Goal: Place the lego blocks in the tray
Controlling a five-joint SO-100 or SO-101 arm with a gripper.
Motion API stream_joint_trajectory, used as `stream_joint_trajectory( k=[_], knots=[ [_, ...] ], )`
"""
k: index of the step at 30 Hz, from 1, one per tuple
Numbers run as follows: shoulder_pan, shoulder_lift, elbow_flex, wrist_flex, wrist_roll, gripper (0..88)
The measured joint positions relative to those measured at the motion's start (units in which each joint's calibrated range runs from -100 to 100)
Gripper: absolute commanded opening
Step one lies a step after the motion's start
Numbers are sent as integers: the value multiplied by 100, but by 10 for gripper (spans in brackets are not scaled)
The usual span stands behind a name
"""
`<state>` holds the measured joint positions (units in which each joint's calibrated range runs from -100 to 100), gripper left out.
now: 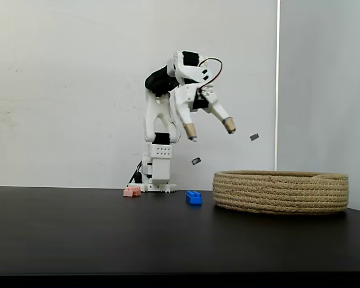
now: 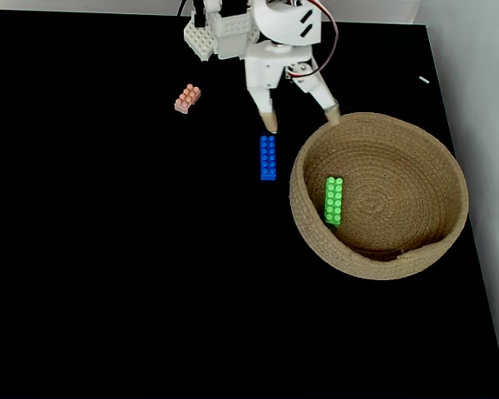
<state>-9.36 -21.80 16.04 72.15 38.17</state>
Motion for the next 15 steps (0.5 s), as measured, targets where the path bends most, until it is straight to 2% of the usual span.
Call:
stream_joint_trajectory(
  k=[6, 15],
  knots=[
    [822, -568, 1061, 179, 200, 334],
    [1221, -399, 2413, -828, 523, 331]
  ],
)
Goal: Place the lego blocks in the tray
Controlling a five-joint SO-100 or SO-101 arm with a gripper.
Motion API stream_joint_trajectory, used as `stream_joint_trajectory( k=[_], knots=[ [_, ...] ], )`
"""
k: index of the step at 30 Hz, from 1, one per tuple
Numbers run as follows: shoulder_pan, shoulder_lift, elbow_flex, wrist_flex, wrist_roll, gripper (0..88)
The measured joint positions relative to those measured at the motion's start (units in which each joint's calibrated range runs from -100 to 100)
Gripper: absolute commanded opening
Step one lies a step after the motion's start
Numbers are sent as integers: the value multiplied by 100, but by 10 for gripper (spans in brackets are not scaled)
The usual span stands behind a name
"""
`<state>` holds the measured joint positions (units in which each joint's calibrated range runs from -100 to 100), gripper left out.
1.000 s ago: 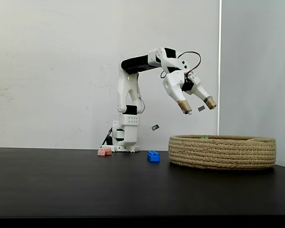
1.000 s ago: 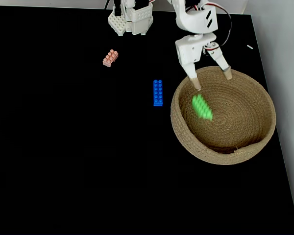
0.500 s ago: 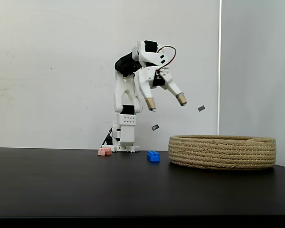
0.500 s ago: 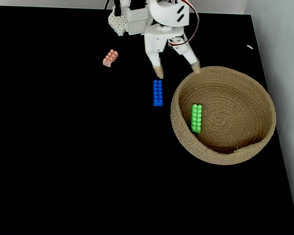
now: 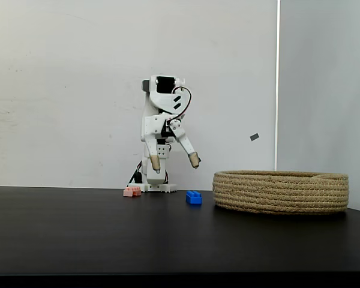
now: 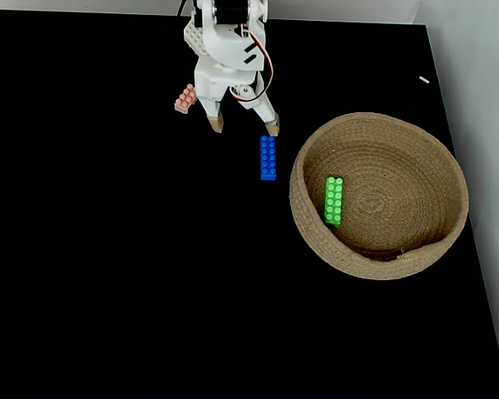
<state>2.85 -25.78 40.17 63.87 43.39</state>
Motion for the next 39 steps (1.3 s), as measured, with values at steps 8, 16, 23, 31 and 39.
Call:
stream_joint_trajectory(
  k=[8, 16, 23, 31, 39],
  knots=[
    [-163, 534, 327, -560, 107, 332],
    [-497, 857, 389, -877, 112, 328],
    [-578, 1094, 530, -1177, 112, 320],
    [-676, 1442, 548, -1502, 156, 279],
    [-920, 1578, 530, -1762, 20, 0]
  ],
)
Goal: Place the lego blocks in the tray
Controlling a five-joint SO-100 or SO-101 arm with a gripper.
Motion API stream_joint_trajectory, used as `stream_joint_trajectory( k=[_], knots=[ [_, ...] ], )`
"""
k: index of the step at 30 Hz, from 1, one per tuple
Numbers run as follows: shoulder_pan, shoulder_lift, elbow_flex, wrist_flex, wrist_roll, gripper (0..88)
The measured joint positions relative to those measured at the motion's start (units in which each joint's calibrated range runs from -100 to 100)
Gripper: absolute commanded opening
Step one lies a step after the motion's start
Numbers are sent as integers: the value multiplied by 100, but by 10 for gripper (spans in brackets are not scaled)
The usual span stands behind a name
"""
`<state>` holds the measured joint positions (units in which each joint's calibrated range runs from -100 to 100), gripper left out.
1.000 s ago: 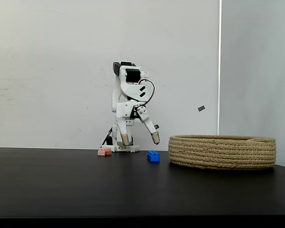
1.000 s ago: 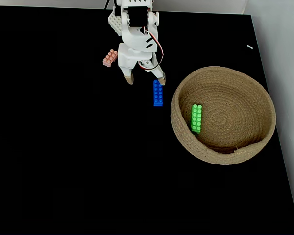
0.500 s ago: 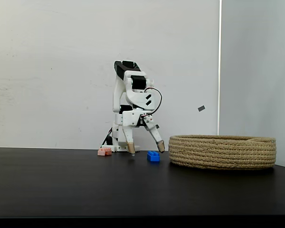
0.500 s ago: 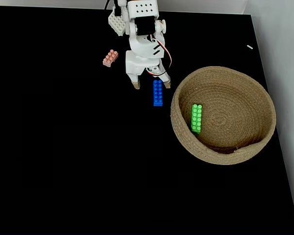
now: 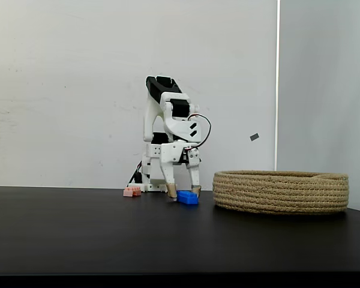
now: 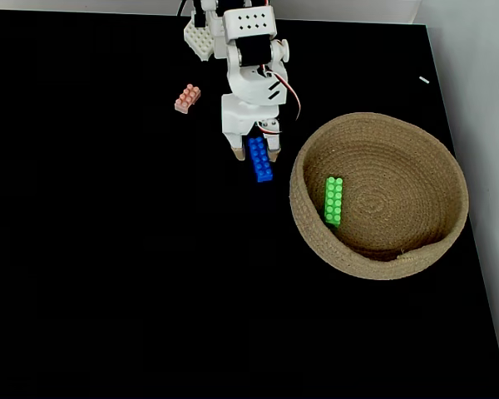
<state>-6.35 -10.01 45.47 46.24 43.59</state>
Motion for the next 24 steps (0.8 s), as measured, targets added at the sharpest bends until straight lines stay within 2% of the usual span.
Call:
stream_joint_trajectory(
  k=[4, 9, 14, 18, 21, 23, 24],
  knots=[
    [-130, 0, 0, -41, -68, 0],
    [-155, -314, -292, 796, -244, 0],
    [16, -1018, -1290, 1738, -347, 0],
    [-309, -1128, -2395, 1851, -425, 3],
    [-692, -1035, -2970, 1632, -488, 68],
    [-969, -831, -3164, 1364, -537, 154],
    [-1067, -712, -3190, 1226, -542, 226]
  ],
)
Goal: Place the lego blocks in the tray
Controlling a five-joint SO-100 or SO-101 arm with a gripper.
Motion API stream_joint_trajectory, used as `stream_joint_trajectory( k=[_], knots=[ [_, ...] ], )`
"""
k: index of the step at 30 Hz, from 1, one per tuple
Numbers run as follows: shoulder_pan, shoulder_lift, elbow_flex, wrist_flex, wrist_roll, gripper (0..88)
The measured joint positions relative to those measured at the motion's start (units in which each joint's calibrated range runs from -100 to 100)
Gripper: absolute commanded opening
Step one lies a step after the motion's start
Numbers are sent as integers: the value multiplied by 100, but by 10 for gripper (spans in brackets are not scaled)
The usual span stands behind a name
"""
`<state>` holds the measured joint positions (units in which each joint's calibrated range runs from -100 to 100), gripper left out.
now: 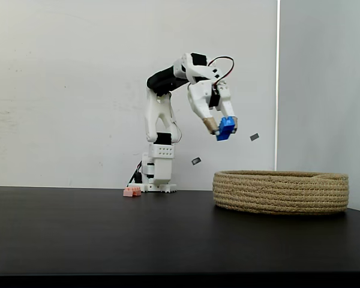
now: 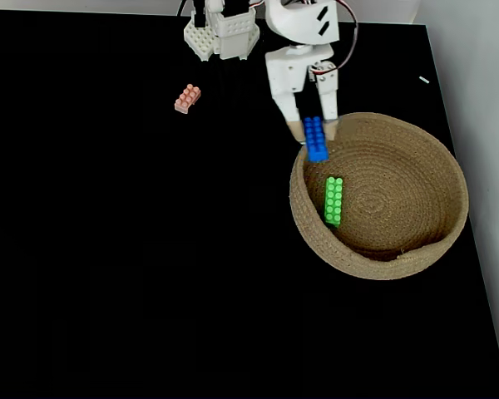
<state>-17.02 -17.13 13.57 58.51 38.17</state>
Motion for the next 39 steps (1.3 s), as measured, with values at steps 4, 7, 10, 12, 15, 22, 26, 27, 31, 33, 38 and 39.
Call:
stream_joint_trajectory(
  k=[4, 7, 10, 12, 15, 22, 26, 27, 31, 33, 38, 39],
  knots=[
    [-236, 348, 88, -593, 44, 349],
    [-301, 399, 415, -966, 151, 371],
    [-261, 399, 583, -1039, 205, 356],
    [-187, 399, 583, -885, 181, 353],
    [16, 221, 583, -422, 39, 352],
    [1181, -602, 566, 1234, -44, 365],
    [2191, -780, 566, 2014, 230, 366],
    [2435, -797, 566, 2103, 317, 365],
    [3379, -797, 760, 2217, 635, 361],
    [3738, -797, 928, 2225, 786, 367],
    [4471, -797, 1494, 1916, 1079, 361],
    [4617, -797, 1662, 1795, 1143, 356]
  ],
)
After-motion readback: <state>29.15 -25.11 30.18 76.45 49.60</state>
